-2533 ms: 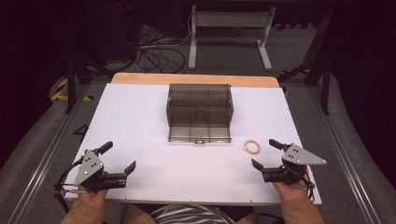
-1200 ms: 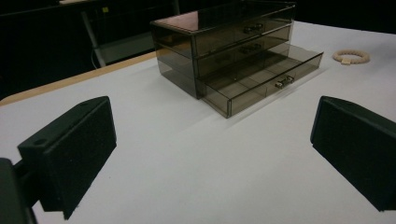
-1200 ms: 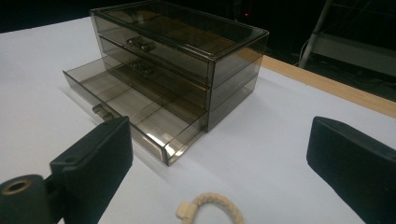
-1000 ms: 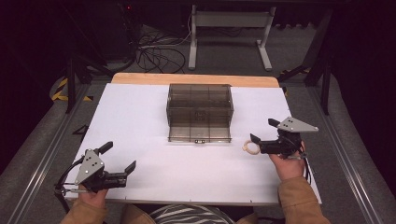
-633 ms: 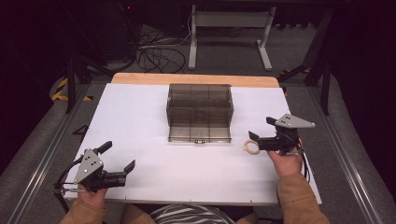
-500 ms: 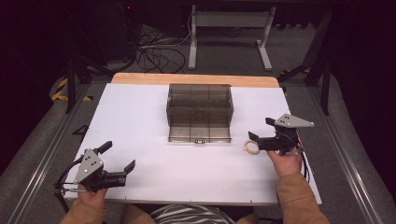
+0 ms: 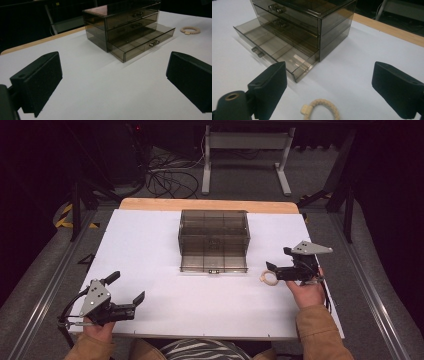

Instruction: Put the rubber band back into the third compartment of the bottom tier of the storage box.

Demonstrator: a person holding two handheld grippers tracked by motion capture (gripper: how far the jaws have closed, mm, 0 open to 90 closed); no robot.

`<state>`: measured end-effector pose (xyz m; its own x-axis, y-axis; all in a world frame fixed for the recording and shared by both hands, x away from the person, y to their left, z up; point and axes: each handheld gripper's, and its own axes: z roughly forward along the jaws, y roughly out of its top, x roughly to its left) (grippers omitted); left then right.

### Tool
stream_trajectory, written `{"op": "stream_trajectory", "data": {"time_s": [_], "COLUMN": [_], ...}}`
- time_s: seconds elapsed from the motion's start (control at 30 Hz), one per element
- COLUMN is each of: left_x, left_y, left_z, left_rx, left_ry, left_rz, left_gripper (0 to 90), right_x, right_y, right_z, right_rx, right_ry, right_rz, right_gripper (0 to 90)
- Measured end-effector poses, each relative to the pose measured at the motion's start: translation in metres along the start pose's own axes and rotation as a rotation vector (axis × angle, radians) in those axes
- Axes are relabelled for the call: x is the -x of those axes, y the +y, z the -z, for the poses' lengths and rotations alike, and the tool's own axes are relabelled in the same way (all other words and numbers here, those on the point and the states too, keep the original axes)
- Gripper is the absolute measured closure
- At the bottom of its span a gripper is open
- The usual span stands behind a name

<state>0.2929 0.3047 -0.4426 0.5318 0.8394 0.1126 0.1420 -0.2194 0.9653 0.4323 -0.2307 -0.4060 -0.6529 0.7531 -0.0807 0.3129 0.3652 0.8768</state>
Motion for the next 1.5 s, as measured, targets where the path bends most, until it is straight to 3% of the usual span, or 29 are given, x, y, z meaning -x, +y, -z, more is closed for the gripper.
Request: {"op": "stream_trajectory", "data": {"time_s": [0.17,0.63,0.77,1.13,1.5], "left_x": [0.000,0.000,0.000,0.000,0.000], "left_y": [0.000,0.000,0.000,0.000,0.000], "left_z": [0.000,0.000,0.000,0.000,-0.001], "left_rx": [-0.001,-0.004,-0.005,-0.006,-0.006], "left_ry": [0.000,0.002,0.002,0.002,0.003], "left_rz": [0.000,-0.004,-0.004,-0.004,-0.004], "left_gripper": [1.0,1.0,1.0,1.0,1.0], "right_x": [0.002,0.011,0.014,0.019,0.017], "right_y": [0.003,0.006,0.007,0.004,0.001], "right_z": [-0.002,-0.016,-0.023,-0.035,-0.045], "right_rx": [-0.063,-0.243,-0.319,-0.426,-0.522], "right_ry": [-0.018,-0.042,-0.045,-0.052,-0.065], "right_rz": [0.011,-0.017,-0.023,-0.038,-0.007], "right_gripper": [16.8,27.4,29.4,36.8,45.3]}}
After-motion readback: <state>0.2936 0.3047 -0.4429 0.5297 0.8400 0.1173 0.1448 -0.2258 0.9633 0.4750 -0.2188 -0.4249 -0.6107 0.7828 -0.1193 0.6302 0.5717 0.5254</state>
